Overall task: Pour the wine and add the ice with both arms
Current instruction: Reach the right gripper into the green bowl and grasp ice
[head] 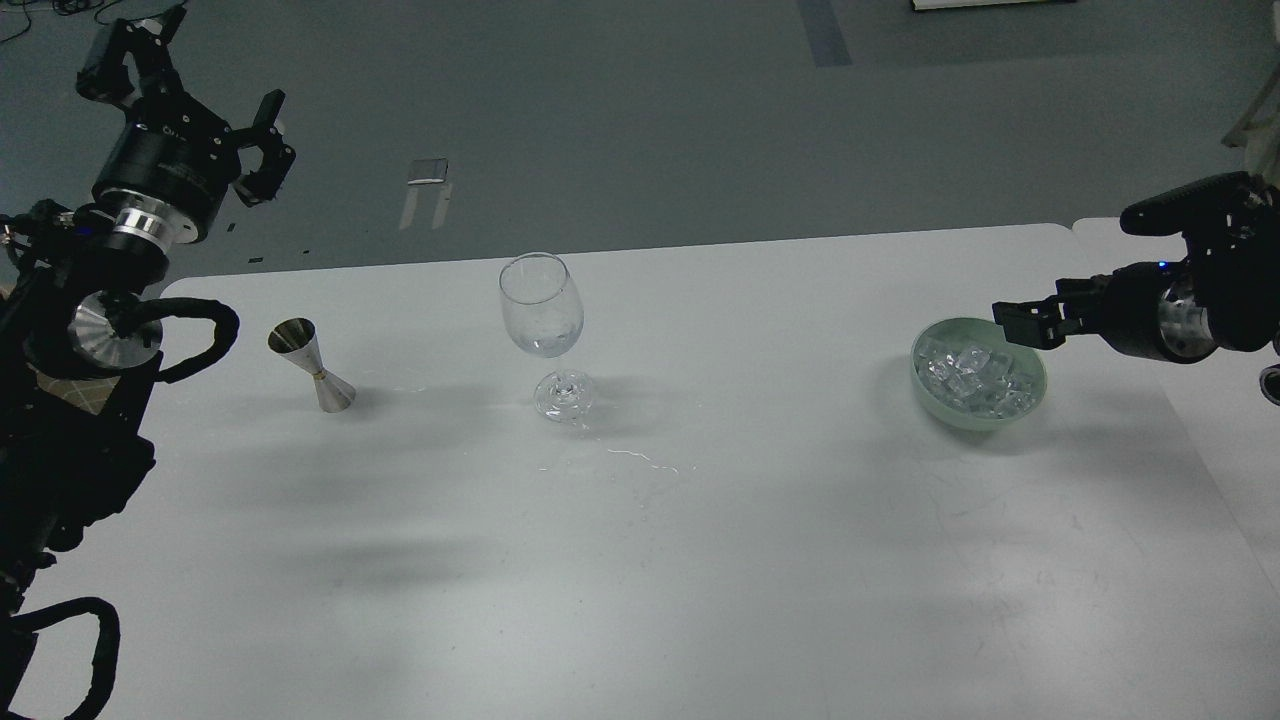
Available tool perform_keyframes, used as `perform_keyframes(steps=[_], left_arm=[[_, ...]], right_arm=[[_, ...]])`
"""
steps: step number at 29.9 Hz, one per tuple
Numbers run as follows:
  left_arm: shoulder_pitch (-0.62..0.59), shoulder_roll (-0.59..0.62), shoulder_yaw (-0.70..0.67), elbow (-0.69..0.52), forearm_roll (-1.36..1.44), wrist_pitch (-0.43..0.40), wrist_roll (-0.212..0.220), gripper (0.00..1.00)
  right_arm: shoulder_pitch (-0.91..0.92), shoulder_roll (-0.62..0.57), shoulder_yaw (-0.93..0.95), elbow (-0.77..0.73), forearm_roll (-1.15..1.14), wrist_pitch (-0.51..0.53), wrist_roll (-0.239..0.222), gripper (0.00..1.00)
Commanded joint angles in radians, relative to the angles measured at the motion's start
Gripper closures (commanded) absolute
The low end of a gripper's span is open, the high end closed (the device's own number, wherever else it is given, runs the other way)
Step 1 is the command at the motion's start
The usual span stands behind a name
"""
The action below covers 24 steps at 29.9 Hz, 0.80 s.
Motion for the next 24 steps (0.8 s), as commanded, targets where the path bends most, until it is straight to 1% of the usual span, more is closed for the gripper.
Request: perform_keyframes(steps=[1,3,5,8,9,13,17,24], left_arm=[[0.016,-0.002,-0.001,0.000,-0.001,-0.004,-0.001,0.03],[0.027,-0.002,-0.001,0.000,-0.001,-0.004,-0.001,0.03],[0.038,-0.003,-0.001,0.000,-0.001,-0.002,-0.007,0.03],[0.047,-0.010,-0.001,0.000,-0.001,0.001,-0.009,0.02],[0.052,-0.011,-0.001,0.000,-0.001,0.001,-0.009,0.02],[0.055,-0.011,-0.001,0.000,-0.001,-0.001,-0.010,0.02],[0.058,-0.011,-0.003,0.000,-0.001,-0.002,-0.009,0.02],[0.067,-0.010,-0.004,0.003,-0.001,-0.002,-0.013,0.02]], right_arm=[[-0.028,-0.004,-0.002,0.006,0.001,-0.001,0.000,0.29],[-0.045,0.001,-0.001,0.003,0.001,-0.001,0.000,0.33],[-0.058,0.008,0.001,0.005,0.000,-0.001,0.000,0.33],[-0.060,0.051,-0.001,-0.004,-0.003,-0.001,0.000,0.31],[-0.059,0.066,-0.001,-0.012,-0.003,-0.001,0.000,0.29],[-0.057,0.074,-0.001,-0.029,-0.003,-0.001,0.000,0.25],[-0.054,0.106,-0.001,-0.052,-0.006,-0.001,0.000,0.29],[-0.057,0.160,-0.004,-0.092,-0.014,-0.001,-0.003,0.30]])
